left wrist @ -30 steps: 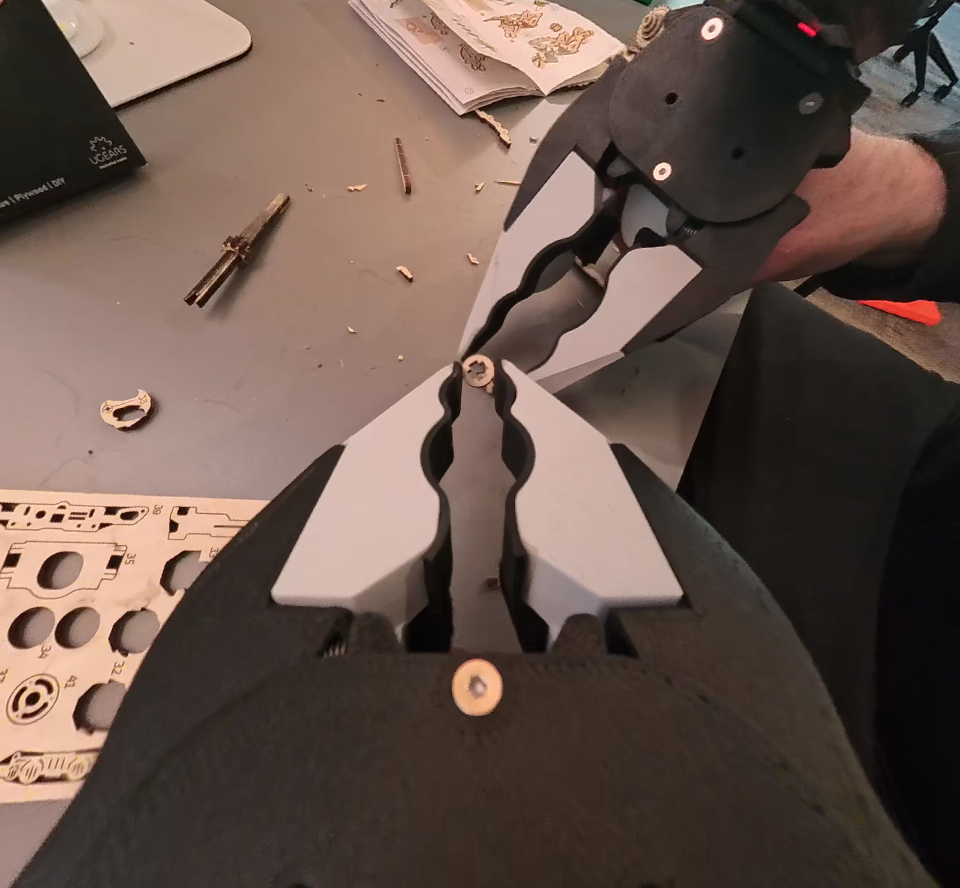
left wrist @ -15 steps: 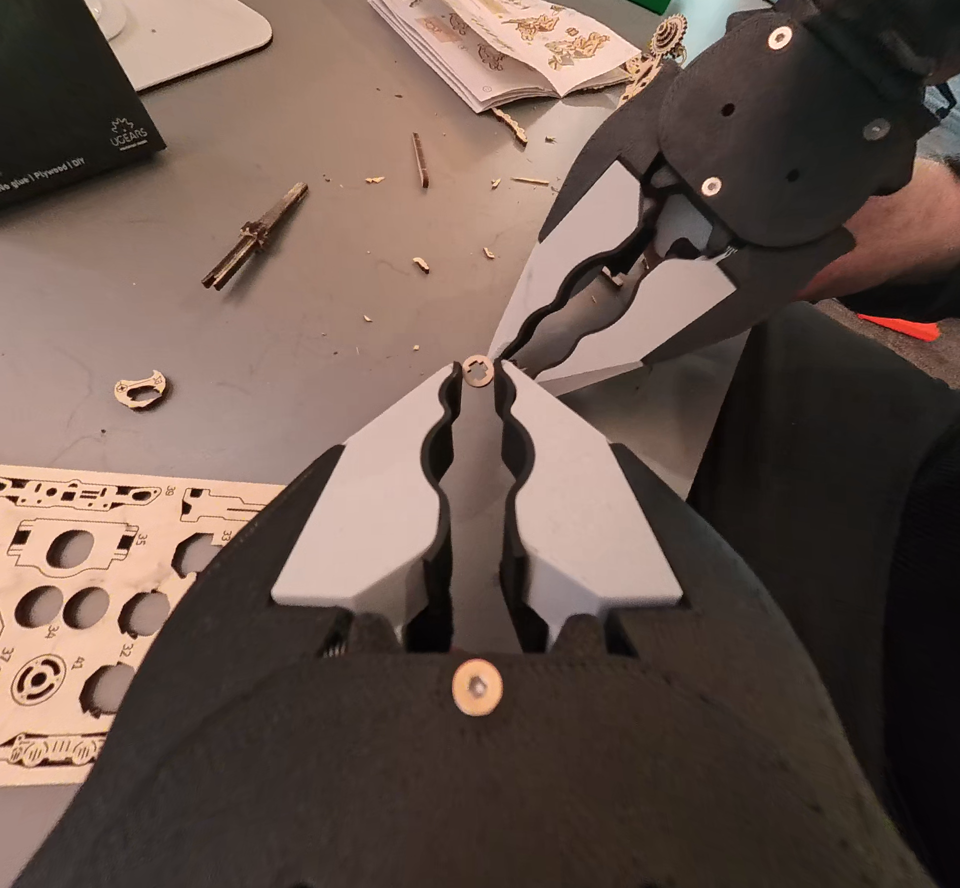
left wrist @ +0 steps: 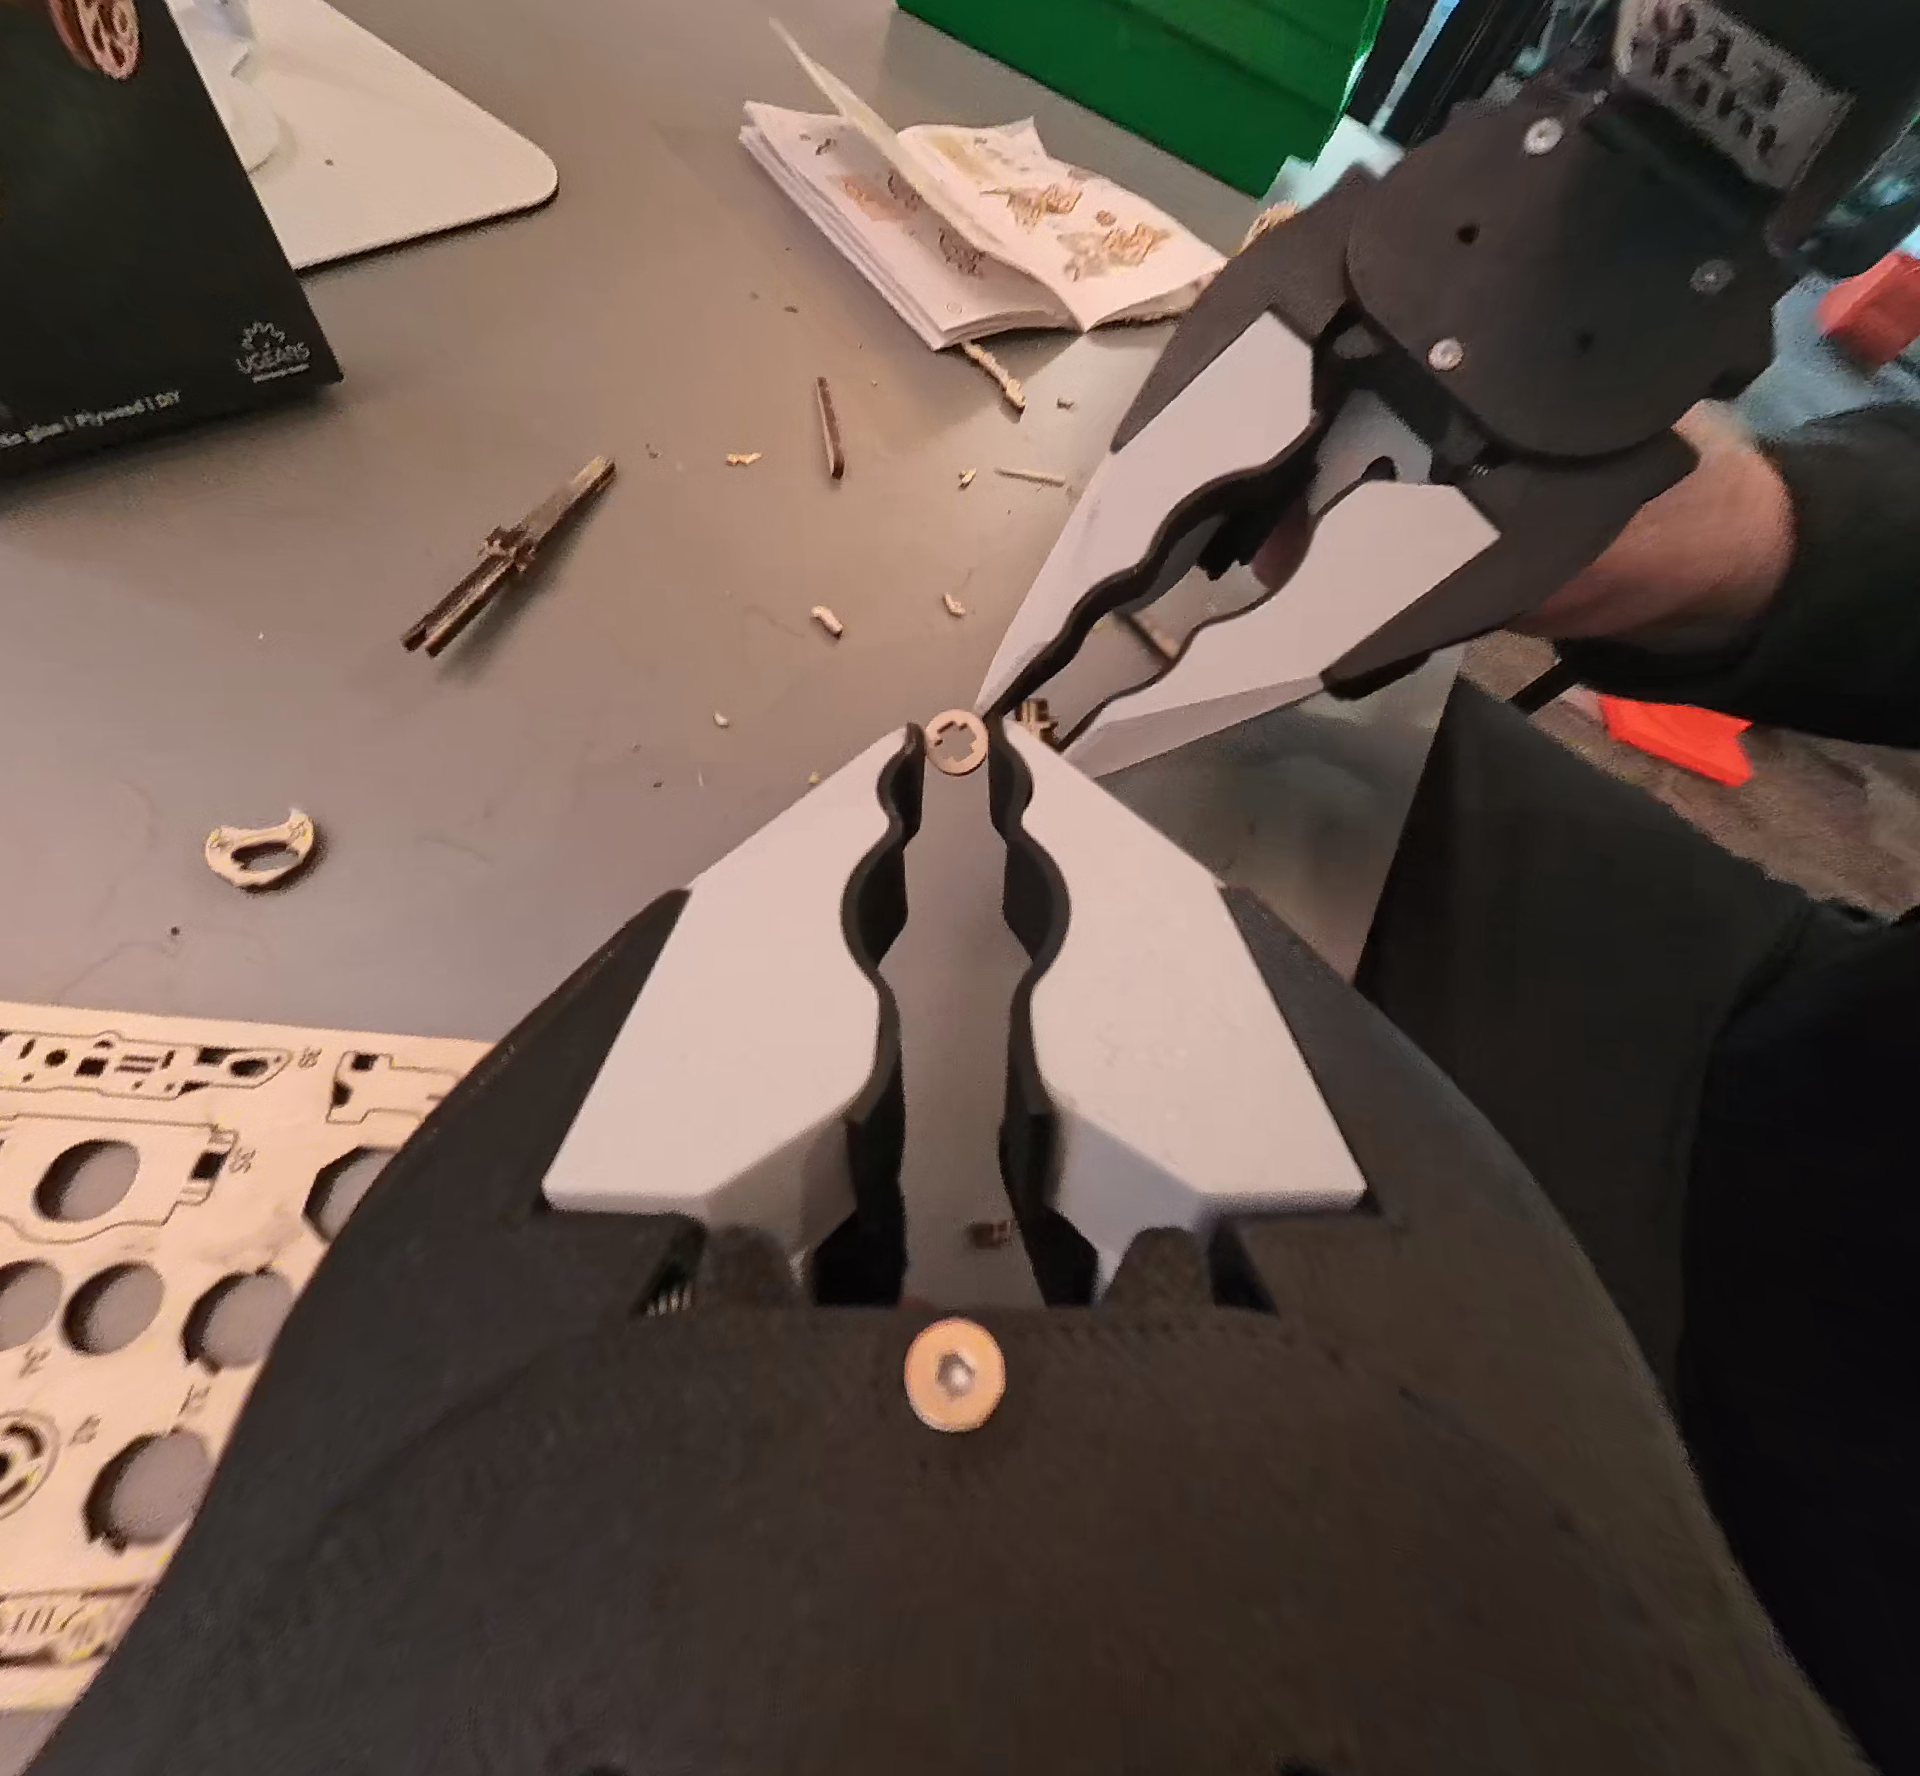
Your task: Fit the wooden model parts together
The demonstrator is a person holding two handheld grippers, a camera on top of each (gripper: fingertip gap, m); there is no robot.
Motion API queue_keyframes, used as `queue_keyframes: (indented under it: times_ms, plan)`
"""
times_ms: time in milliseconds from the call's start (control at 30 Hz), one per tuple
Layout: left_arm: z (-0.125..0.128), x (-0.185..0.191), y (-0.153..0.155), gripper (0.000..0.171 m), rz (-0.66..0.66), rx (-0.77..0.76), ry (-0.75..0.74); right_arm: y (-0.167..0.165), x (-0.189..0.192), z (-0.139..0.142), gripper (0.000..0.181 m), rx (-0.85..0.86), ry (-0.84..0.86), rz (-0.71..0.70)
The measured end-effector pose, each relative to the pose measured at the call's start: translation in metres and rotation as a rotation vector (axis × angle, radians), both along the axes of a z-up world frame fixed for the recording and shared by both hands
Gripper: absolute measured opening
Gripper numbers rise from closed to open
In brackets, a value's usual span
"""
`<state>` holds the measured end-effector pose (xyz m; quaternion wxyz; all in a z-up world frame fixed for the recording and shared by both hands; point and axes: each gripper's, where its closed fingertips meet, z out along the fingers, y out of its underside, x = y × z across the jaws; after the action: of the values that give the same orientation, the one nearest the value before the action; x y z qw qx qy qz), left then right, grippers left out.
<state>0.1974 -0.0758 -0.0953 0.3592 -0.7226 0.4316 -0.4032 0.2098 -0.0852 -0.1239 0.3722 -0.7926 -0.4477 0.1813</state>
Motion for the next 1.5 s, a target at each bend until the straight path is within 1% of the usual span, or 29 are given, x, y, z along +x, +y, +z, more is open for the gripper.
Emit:
queue_keyframes:
  times_ms: [200, 333, 433, 600, 733, 967, 1200, 1333, 1500]
  plan:
    - [0.033, 0.011, 0.0, 0.01, -0.024, -0.08, -0.156, 0.0, 0.004, 0.028, 0.012, 0.034, 0.124, -0.009]
    - [0.044, 0.015, 0.001, 0.009, -0.044, -0.155, -0.253, 0.001, 0.007, 0.043, 0.012, 0.047, 0.193, -0.019]
    - [0.048, 0.018, 0.001, 0.01, -0.059, -0.199, -0.305, 0.001, 0.007, 0.048, 0.012, 0.042, 0.227, -0.016]
    - [0.049, 0.019, 0.001, 0.01, -0.069, -0.253, -0.351, 0.001, 0.008, 0.054, 0.012, 0.021, 0.293, -0.018]
    - [0.054, 0.017, 0.001, 0.01, -0.081, -0.313, -0.418, 0.002, 0.011, 0.056, 0.012, 0.023, 0.305, -0.024]
    - [0.054, 0.017, 0.002, 0.009, -0.088, -0.349, -0.448, 0.003, 0.011, 0.056, 0.012, 0.026, 0.31, -0.022]
    - [0.059, 0.02, 0.001, 0.009, -0.108, -0.374, -0.494, 0.005, 0.014, 0.058, 0.012, 0.016, 0.338, -0.036]
    - [0.061, 0.022, -0.003, 0.009, -0.12, -0.338, -0.487, 0.006, 0.016, 0.056, 0.012, -0.008, 0.333, -0.055]
    - [0.062, 0.024, -0.007, 0.01, -0.128, -0.241, -0.442, 0.009, 0.018, 0.054, 0.012, -0.015, 0.315, -0.078]
